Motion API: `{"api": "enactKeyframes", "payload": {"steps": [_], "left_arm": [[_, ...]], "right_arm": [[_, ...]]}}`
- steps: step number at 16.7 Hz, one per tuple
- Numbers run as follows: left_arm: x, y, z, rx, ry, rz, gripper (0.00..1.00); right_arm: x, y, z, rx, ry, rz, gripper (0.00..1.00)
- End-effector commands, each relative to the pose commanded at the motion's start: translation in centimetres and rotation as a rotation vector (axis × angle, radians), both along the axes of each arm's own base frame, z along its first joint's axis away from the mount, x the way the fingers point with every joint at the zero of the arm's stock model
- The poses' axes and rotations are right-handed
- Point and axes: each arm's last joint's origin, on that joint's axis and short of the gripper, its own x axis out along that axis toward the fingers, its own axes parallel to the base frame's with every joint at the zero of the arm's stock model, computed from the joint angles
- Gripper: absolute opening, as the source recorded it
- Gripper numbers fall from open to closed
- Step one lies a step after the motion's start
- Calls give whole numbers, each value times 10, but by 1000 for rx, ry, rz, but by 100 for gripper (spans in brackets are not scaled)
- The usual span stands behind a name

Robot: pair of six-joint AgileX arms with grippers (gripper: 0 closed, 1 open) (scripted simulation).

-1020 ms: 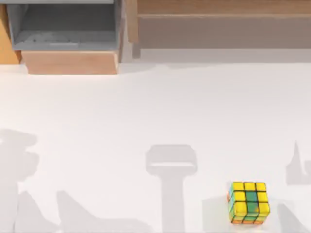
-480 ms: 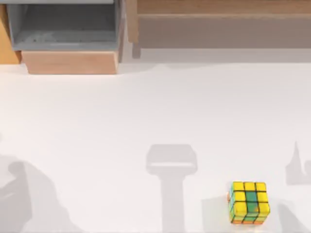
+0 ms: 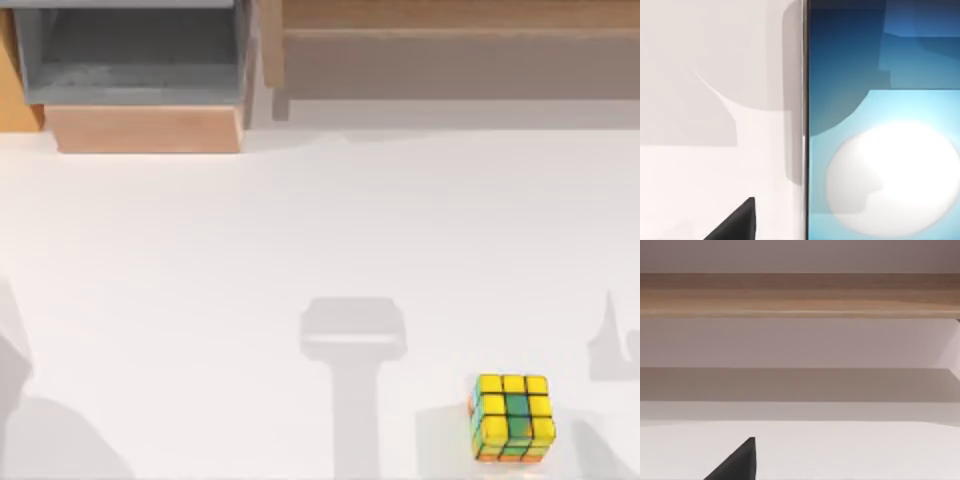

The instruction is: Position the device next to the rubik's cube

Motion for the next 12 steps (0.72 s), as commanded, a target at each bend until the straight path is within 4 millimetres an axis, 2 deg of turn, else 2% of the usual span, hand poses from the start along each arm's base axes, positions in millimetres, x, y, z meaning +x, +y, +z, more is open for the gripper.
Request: {"api": "enactKeyframes", "payload": {"steps": [5, 10, 12], "left_arm": [[0, -1, -1, 0, 0, -2, 100], [1, 0, -33, 3, -4, 0, 100], [0, 0, -40, 0, 0, 0, 100]], "right_arm": [[0, 0, 0, 0, 0, 0, 100], [0, 0, 0, 0, 0, 0, 100], [0, 0, 0, 0, 0, 0, 100]]}}
